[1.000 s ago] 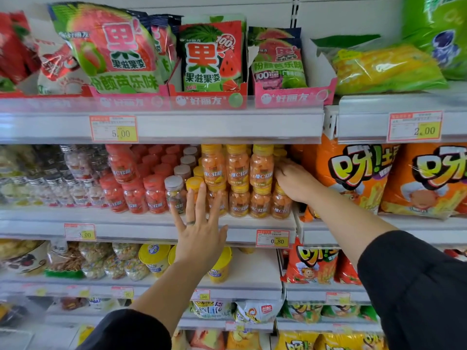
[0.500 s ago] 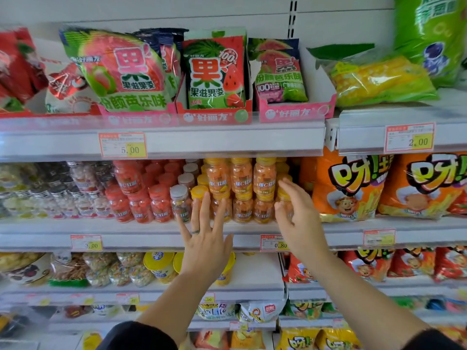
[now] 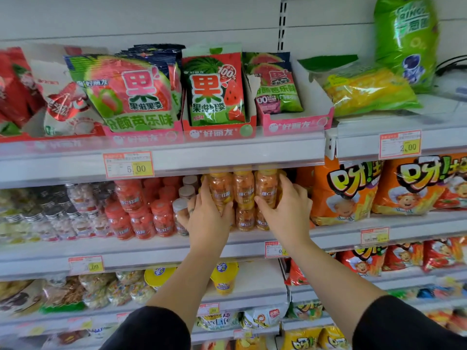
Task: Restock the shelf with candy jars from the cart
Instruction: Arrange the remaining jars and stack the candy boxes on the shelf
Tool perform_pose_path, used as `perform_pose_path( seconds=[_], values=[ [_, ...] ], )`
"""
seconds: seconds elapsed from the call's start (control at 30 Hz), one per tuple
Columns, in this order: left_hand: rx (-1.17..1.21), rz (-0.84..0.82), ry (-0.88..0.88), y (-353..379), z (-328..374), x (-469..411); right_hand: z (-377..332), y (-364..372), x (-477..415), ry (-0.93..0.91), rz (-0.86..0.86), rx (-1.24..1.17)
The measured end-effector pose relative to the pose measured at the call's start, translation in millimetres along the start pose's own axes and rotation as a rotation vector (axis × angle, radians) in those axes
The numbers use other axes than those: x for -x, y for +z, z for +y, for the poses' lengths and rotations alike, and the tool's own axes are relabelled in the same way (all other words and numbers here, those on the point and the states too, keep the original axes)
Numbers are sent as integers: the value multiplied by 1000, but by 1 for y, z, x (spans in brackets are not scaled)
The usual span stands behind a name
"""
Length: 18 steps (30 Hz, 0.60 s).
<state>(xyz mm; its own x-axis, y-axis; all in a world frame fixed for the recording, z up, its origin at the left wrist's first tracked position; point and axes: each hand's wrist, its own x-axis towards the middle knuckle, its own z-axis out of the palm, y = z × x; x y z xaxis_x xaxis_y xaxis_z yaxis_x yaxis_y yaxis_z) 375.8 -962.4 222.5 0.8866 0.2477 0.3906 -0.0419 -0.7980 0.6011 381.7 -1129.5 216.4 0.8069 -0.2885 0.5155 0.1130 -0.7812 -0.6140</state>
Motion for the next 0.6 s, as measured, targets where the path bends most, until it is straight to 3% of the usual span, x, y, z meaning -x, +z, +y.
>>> perform_pose_path(
  seconds=[0.6],
  values=[
    [-56,2,-7,-2,2,-2,3,2,-5,-22,22,-2]
  ],
)
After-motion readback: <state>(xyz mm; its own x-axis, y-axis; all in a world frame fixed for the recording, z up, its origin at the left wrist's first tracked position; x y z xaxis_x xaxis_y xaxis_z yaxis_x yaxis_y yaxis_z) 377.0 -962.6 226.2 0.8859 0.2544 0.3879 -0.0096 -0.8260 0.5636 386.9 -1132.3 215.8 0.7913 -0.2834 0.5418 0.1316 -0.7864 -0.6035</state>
